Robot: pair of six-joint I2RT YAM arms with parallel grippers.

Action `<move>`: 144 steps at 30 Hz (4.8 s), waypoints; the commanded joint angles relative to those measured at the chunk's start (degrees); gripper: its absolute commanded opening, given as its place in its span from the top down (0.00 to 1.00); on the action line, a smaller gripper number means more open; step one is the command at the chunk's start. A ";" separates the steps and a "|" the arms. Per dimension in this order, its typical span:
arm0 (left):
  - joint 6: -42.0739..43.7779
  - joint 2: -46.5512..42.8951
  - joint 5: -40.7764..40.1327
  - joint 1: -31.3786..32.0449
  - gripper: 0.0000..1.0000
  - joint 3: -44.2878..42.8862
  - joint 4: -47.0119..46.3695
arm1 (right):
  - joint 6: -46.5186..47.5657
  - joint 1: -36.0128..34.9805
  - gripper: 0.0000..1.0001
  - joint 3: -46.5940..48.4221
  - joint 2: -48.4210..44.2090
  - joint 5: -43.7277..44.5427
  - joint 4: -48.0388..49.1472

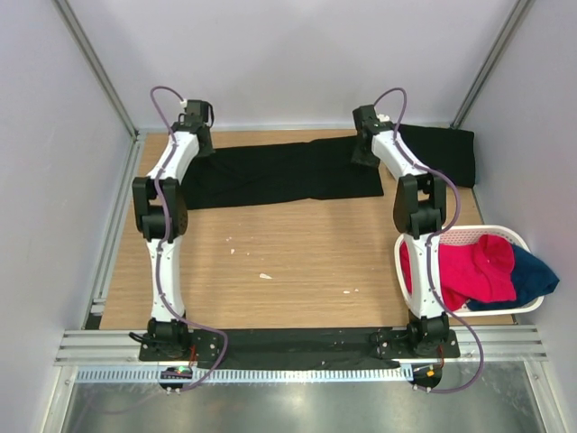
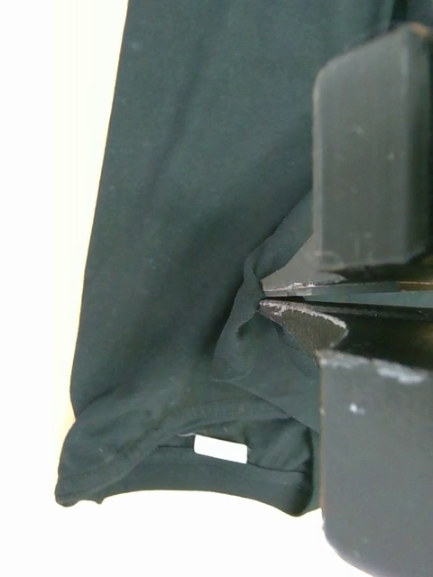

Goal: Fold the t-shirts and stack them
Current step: Fold the tshirt

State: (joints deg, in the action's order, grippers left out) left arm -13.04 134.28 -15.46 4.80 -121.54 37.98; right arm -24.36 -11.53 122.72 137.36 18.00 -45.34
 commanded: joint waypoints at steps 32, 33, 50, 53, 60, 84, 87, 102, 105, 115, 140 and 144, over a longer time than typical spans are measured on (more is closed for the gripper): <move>-48.49 -14.75 9.31 -3.30 0.00 30.66 -11.61 | 35.00 -4.73 0.04 0.69 4.32 -19.30 13.00; -48.49 -14.22 8.62 -3.30 0.00 30.48 -11.52 | 34.73 -4.73 0.04 -0.80 4.15 -20.19 13.00; -33.29 0.97 5.43 -3.66 0.00 9.84 -4.58 | 19.55 -14.39 0.05 -40.50 -16.93 -18.71 15.02; -30.04 4.93 6.85 -2.69 0.00 4.21 -4.32 | 15.50 -19.03 0.04 -46.06 -21.85 -18.26 14.76; -26.96 13.98 12.55 -0.23 0.00 -8.25 -5.98 | 2.75 -30.02 0.05 -61.00 -31.44 -20.55 14.41; -17.47 14.00 24.25 10.94 0.00 -16.18 -12.23 | -16.33 -46.05 0.00 -44.60 -42.08 -7.90 -0.71; -14.66 9.35 23.82 10.67 0.00 -19.69 -11.35 | -16.33 -39.83 0.00 -39.49 -43.40 -7.98 -0.89; -21.14 -36.86 27.94 8.81 0.02 29.45 3.34 | -4.82 -16.60 0.00 -52.73 -57.80 -25.64 3.86; -28.52 -50.66 26.63 13.54 0.06 50.65 0.97 | -5.87 -16.25 0.00 -63.10 -63.24 -30.89 6.74; -57.96 -89.17 20.66 30.94 0.20 90.31 -0.62 | -12.73 -16.24 0.13 -88.60 -80.74 -41.37 8.96; -72.39 -79.60 13.27 54.35 0.43 99.65 -5.47 | -19.23 -19.32 0.43 -105.05 -91.66 -42.08 8.07; -72.74 -81.98 12.04 54.44 0.45 100.26 -1.24 | -19.50 -20.11 0.44 -105.22 -89.20 -42.78 10.36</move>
State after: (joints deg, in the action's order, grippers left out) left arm -84.60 53.76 -1.76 58.87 -22.41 32.47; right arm -42.61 -30.81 17.82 46.72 -23.86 -38.39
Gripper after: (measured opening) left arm 0.557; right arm 0.565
